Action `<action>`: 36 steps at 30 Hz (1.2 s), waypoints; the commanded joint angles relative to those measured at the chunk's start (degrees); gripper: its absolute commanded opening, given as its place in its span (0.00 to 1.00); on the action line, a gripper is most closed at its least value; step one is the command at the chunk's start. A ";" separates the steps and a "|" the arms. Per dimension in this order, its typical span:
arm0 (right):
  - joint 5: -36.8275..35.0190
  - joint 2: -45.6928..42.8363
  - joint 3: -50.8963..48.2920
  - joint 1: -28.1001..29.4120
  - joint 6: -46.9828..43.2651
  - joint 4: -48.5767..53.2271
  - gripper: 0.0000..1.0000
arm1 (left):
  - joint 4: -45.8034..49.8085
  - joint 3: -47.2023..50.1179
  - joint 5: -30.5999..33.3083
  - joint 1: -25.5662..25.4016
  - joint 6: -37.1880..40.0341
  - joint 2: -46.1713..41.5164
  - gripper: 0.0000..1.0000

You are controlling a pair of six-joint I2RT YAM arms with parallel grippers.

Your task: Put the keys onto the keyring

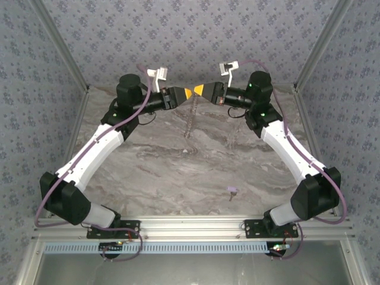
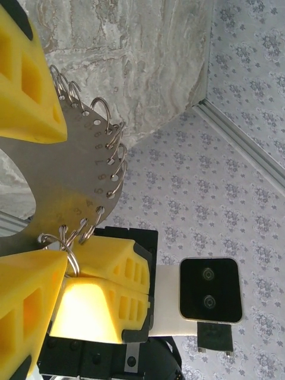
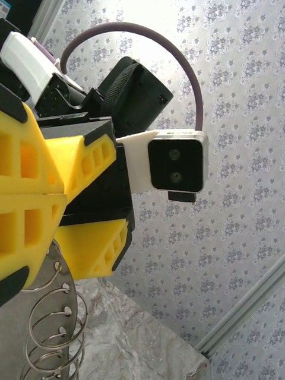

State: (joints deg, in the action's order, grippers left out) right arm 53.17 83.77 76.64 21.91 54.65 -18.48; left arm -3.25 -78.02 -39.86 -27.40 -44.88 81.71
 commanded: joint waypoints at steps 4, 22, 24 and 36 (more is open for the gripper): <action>-0.52 -0.48 -0.62 0.38 0.61 -2.87 0.00 | -5.69 0.94 -2.19 -0.85 -1.55 -2.56 0.54; -1.66 -0.11 -2.23 1.64 0.23 -2.26 0.00 | -8.84 1.72 -2.78 -3.20 -2.16 -1.29 0.27; -1.93 -0.02 -2.35 1.73 0.21 -2.18 0.00 | -9.30 1.94 -2.60 -3.25 -2.41 -1.48 0.21; -5.78 -2.03 -6.85 -3.23 8.82 -8.83 0.30 | -5.65 1.50 0.16 -3.14 -0.09 -2.68 0.00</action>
State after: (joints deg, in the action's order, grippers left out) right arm 49.54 83.42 72.47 21.67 57.43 -22.33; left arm -7.84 -75.53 -40.64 -30.13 -47.03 81.08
